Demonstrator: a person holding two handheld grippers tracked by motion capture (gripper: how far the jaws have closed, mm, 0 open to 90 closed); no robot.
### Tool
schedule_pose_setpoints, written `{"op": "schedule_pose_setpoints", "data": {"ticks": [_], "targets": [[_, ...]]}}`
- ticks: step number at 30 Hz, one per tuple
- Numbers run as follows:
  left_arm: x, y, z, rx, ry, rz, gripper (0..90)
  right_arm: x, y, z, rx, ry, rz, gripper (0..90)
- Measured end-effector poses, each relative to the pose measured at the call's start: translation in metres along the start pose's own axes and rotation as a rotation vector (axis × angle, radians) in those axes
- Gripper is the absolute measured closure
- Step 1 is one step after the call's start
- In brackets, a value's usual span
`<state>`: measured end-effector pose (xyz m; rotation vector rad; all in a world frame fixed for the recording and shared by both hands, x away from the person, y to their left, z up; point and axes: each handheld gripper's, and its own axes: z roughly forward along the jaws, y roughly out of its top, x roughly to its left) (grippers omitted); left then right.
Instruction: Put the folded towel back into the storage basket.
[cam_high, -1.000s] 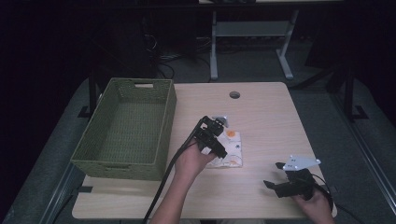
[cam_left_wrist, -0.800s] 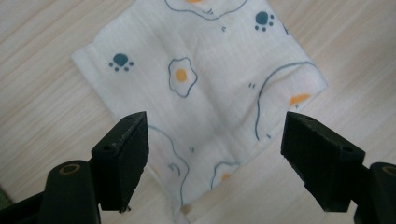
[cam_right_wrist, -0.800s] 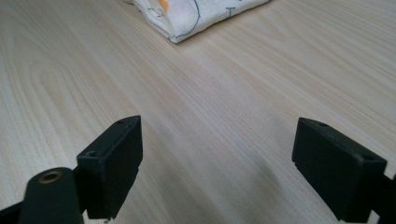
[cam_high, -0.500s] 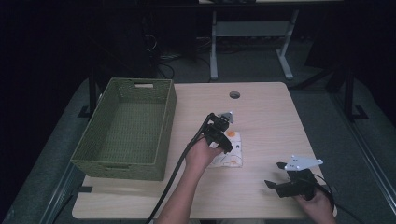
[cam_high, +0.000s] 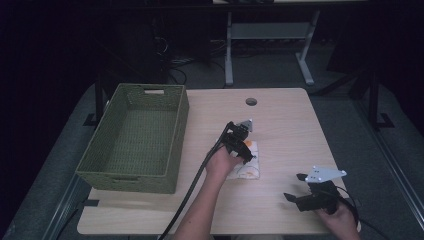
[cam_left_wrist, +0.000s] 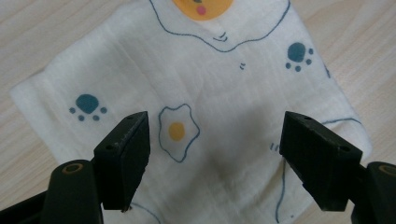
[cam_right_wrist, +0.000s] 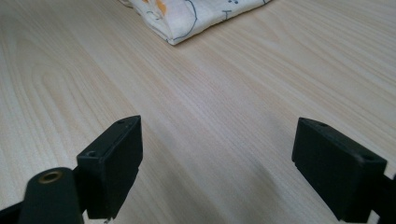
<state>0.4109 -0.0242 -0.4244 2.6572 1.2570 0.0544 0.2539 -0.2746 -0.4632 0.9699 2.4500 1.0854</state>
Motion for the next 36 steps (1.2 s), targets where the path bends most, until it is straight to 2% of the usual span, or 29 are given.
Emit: {"op": "schedule_pose_setpoints", "data": {"ticks": [6,10,13,18,24,30,36], "targets": [[0.002,0.002,0.006,0.009,0.006,-0.017,25.0,0.0,0.0,0.0,-0.002,0.005,0.002,16.0],[0.003,0.003,0.012,0.026,0.015,-0.013,26.8,0.001,0.0,0.0,0.001,0.005,0.001,16.0],[0.003,0.003,0.013,0.022,0.024,-0.013,27.1,0.001,0.0,0.0,0.0,0.006,-0.002,16.0],[0.001,0.002,0.014,0.018,0.049,-0.005,32.6,0.001,0.0,0.0,-0.004,0.006,-0.004,16.0],[0.003,0.0,0.011,0.005,0.059,0.014,45.4,0.002,0.001,0.0,0.0,0.005,-0.008,16.0],[0.001,-0.001,0.009,0.0,0.068,0.056,63.2,0.003,0.002,0.001,0.003,0.006,-0.012,16.0],[0.003,-0.001,0.009,0.002,0.07,0.083,74.7,0.004,0.002,0.001,0.001,0.008,-0.011,16.0]]}}
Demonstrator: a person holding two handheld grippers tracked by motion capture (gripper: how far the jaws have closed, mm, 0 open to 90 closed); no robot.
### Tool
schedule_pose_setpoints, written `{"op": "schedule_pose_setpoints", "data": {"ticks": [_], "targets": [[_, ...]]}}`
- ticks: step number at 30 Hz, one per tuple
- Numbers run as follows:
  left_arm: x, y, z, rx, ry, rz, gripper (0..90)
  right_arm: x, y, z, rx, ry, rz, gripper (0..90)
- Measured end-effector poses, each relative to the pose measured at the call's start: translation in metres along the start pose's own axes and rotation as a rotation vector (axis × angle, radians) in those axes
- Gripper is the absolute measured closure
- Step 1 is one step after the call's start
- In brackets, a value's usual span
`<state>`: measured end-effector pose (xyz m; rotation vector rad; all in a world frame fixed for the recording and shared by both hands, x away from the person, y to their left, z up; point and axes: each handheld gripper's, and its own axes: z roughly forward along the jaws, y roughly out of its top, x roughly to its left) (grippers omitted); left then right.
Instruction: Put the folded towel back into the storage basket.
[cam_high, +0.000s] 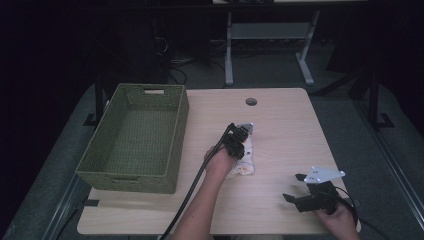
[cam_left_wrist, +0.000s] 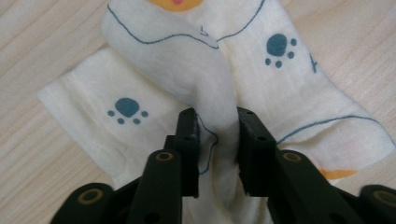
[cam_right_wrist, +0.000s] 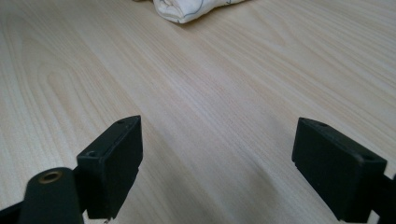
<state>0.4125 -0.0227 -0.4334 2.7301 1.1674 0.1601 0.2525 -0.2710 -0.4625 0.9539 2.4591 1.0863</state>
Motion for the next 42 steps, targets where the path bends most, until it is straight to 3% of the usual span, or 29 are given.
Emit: {"op": "schedule_pose_setpoints", "data": {"ticks": [7,12,19,26,42], "targets": [[0.003,-0.002,0.0,-0.01,-0.01,0.037,79.6,-0.001,0.0,0.0,0.0,-0.002,0.0,16.0],[0.006,-0.005,-0.001,-0.008,-0.011,0.037,80.5,-0.001,-0.001,-0.001,0.001,-0.005,0.003,16.0],[0.008,-0.009,-0.007,0.023,0.01,0.054,80.5,-0.002,-0.001,-0.001,0.001,-0.008,0.003,16.0],[0.009,-0.013,-0.032,0.015,0.034,0.077,80.6,-0.001,0.0,-0.001,-0.003,-0.009,0.007,16.0],[0.014,-0.022,-0.092,-0.023,0.035,0.084,80.6,0.0,0.001,0.0,0.0,-0.006,0.012,16.0]]}}
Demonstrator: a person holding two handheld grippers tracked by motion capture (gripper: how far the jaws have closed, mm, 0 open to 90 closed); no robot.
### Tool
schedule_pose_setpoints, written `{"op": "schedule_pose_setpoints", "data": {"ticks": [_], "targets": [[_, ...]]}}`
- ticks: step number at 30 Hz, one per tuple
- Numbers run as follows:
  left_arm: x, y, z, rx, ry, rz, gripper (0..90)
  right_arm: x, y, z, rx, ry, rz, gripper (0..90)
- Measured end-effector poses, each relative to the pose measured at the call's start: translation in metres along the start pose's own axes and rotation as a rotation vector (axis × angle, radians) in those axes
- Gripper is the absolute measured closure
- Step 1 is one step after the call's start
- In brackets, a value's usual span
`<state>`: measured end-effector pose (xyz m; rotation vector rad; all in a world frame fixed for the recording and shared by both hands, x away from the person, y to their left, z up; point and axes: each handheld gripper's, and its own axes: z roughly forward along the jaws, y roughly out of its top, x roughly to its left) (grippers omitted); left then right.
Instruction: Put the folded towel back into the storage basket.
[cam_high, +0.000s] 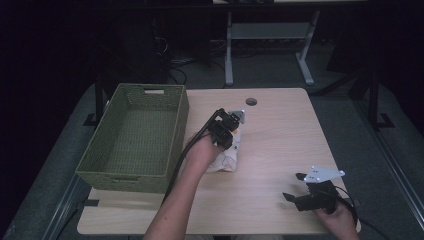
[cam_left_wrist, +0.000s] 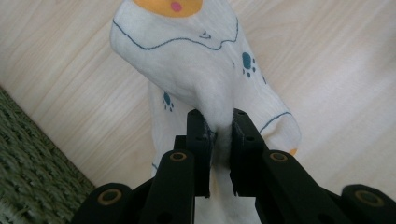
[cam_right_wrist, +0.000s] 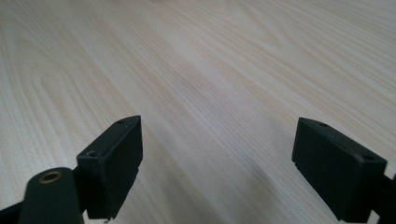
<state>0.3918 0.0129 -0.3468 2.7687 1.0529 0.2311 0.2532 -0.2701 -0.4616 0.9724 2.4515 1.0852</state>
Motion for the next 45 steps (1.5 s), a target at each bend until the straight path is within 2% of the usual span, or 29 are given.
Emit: {"op": "schedule_pose_setpoints", "data": {"ticks": [13,21,25,28,42,43,45], "targets": [[0.008,-0.008,-0.038,0.005,0.044,-0.001,80.5,0.0,0.0,0.0,-0.002,-0.004,0.0,16.0],[0.016,-0.012,-0.054,0.007,0.048,-0.004,80.5,-0.001,0.0,0.0,-0.002,-0.007,-0.008,16.0],[0.023,-0.017,-0.062,0.008,0.059,-0.015,80.5,-0.001,0.0,0.0,0.001,-0.009,-0.004,16.0],[0.029,-0.02,-0.067,0.011,0.051,-0.024,80.5,-0.001,0.0,0.001,0.005,-0.01,-0.005,15.9],[0.052,-0.039,-0.08,0.028,0.061,-0.076,80.5,-0.001,0.0,0.002,0.007,-0.011,-0.001,15.9],[0.056,-0.042,-0.082,0.026,0.059,-0.097,80.5,-0.001,0.0,0.002,0.008,-0.012,-0.001,15.9],[0.061,-0.046,-0.085,0.028,0.058,-0.11,80.5,-0.001,0.0,0.003,0.008,-0.012,0.001,15.9]]}}
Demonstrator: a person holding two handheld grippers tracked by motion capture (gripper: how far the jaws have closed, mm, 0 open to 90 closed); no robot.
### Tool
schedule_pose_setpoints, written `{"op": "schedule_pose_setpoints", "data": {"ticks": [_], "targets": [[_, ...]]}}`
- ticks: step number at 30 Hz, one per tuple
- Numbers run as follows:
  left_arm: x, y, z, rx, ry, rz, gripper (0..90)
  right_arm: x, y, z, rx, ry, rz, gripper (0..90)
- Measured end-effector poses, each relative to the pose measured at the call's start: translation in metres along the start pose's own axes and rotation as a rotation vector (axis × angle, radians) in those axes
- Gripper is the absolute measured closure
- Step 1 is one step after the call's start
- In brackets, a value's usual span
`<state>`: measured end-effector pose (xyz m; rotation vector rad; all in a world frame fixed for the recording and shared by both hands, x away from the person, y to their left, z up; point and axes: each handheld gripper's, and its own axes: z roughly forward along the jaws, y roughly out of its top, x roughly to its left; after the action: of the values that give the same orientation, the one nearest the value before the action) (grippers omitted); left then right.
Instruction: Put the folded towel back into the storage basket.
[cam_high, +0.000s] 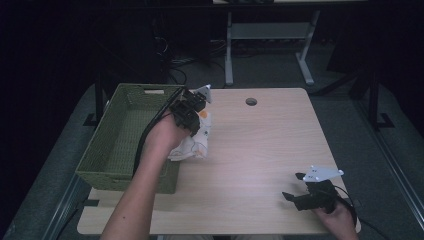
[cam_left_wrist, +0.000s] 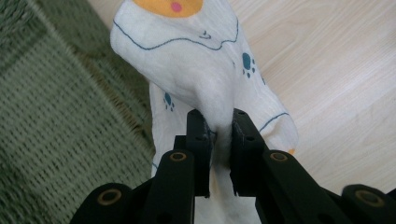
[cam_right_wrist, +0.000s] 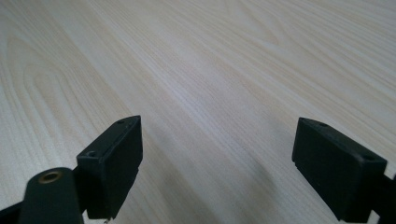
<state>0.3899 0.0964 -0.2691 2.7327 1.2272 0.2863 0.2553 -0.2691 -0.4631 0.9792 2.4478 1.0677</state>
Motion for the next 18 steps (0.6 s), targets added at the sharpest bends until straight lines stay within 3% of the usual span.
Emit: {"op": "schedule_pose_setpoints", "data": {"ticks": [18], "targets": [[0.04,-0.027,-0.012,0.021,0.016,-0.082,80.5,0.001,0.001,0.003,0.006,-0.004,0.004,15.9]]}}
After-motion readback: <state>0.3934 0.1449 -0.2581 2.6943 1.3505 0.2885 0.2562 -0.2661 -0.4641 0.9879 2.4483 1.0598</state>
